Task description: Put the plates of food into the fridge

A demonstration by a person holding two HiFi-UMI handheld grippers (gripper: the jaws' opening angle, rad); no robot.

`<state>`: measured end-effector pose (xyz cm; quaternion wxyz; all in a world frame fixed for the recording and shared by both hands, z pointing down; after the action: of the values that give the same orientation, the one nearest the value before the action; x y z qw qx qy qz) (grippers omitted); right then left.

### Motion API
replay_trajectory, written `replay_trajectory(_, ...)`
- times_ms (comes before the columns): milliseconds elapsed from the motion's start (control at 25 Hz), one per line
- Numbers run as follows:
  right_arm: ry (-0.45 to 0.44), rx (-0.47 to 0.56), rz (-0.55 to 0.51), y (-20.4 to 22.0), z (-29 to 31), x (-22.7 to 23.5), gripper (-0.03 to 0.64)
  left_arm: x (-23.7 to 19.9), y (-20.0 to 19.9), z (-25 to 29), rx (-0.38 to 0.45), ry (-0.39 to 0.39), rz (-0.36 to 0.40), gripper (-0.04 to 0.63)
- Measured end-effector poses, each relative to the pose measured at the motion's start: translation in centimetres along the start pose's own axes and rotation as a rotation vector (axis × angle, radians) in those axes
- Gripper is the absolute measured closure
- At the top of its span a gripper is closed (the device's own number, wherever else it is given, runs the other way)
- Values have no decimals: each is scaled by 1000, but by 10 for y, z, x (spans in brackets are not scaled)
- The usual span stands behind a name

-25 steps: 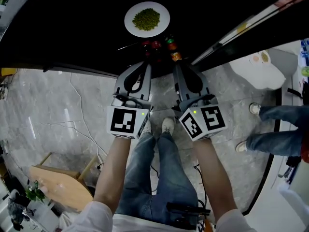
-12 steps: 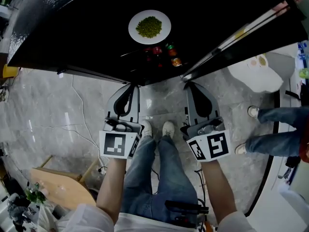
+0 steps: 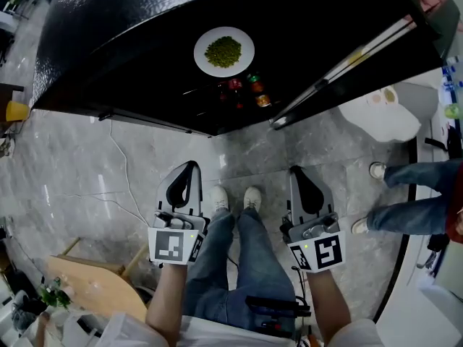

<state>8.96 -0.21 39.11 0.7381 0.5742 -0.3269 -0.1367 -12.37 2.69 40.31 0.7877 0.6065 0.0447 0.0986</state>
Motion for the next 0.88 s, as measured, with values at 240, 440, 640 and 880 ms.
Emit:
replay_trajectory(240,18,12,-11,-5,-11,-4,604,1,-4,-4,4,-4,-3,589)
replay_trajectory(440,47,10,-6,-8,-17,-3,604,-4,-8,-10,4,-14,-12,589)
replay_trajectory(640,62,6,-44,-13,-28,4,604,-8,-9,-15,16,-16,-19,589)
replay_trajectory(880,118,13,-59,-26,-40,22,604,-9,-8,-23,-1,-18,-25,589)
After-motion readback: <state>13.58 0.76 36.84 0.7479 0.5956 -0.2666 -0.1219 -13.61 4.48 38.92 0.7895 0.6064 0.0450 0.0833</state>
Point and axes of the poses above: the fingertips, and each gripper's own axes: z forward along the fingers, x to its right, y out of its underside, the point moved 3 cm from there along -z, backward along the fingers, and after that the axes turned 7 degrees about z, right-handed, at the moved point
